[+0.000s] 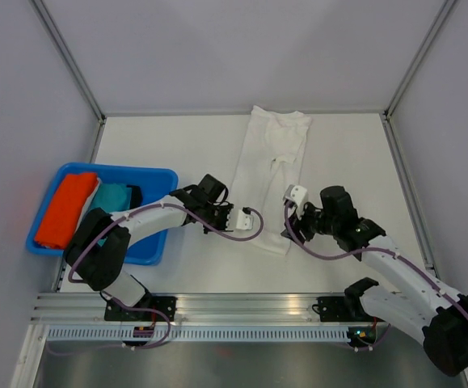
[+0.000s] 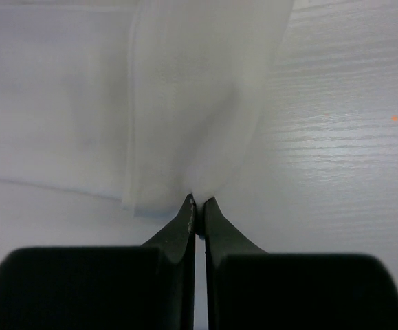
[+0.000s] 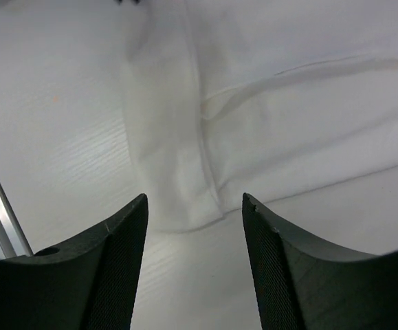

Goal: Roll the t-shirts
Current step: Roll the tshirt

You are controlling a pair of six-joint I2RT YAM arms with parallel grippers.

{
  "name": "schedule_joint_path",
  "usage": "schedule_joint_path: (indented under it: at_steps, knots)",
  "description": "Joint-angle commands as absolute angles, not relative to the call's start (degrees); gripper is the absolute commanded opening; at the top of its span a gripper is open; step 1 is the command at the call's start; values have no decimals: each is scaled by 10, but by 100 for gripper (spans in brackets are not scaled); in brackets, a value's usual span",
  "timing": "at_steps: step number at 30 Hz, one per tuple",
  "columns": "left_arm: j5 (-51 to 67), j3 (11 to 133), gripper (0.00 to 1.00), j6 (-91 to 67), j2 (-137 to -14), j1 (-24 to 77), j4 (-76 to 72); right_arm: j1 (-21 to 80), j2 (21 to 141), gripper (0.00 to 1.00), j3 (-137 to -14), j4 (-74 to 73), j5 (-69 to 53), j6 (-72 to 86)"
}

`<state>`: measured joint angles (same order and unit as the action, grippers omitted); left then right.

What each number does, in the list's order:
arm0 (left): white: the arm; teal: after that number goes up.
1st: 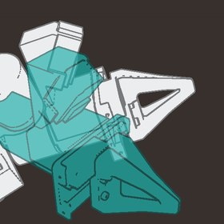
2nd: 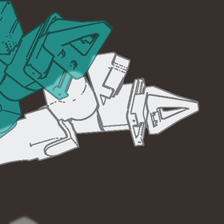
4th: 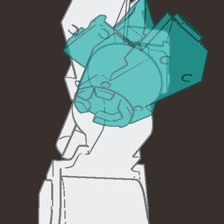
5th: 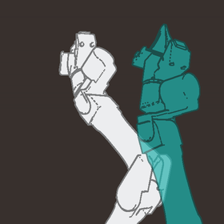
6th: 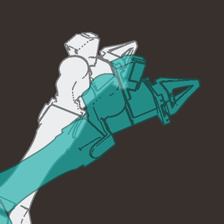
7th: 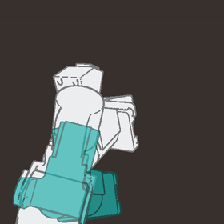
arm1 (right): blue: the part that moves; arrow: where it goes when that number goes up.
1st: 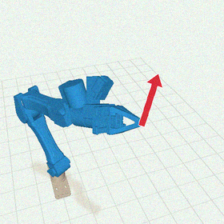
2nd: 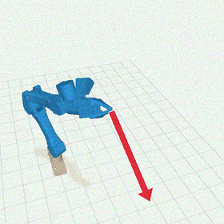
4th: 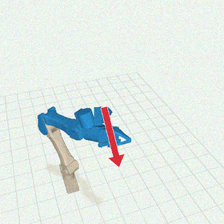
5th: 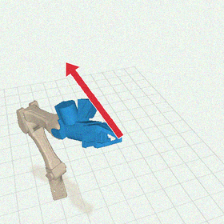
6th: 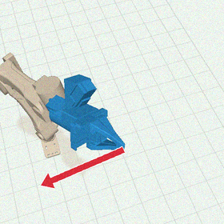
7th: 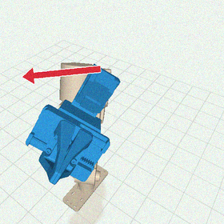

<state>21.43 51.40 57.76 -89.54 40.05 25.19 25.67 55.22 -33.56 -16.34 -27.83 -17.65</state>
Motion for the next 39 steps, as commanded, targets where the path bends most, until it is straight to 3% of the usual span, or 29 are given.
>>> schedule_joint_path:
  at_steps: [1,8,16,18,19,20,23,24,27,31,39]
  knots:
    - [257,539,2,545,-896,394,309,316,537,63,-300,-208,-254,-365]
    - [260,552,2,512,-906,393,317,438,577,56,-245,-123,-172,-345]
    - [266,564,2,508,-913,390,330,465,665,55,-245,-77,-111,-328]
    - [268,564,2,508,-914,390,334,468,680,44,-252,-75,-113,-323]
    - [269,564,2,508,-913,389,336,468,695,33,-257,-81,-113,-323]
    - [270,566,2,508,-914,388,344,468,700,14,-268,-100,-108,-323]
    - [289,577,2,521,-916,381,378,464,687,0,-290,-158,-101,-337]
    - [307,587,2,526,-919,380,415,459,675,0,-296,-174,-113,-352]
    - [347,605,2,554,-926,373,497,394,628,0,-329,-249,-314,-390]
    - [378,631,2,609,-947,369,603,342,678,0,-401,-391,-397,-466]
    - [427,789,2,594,-1103,301,700,263,724,0,-414,-330,-412,-403]
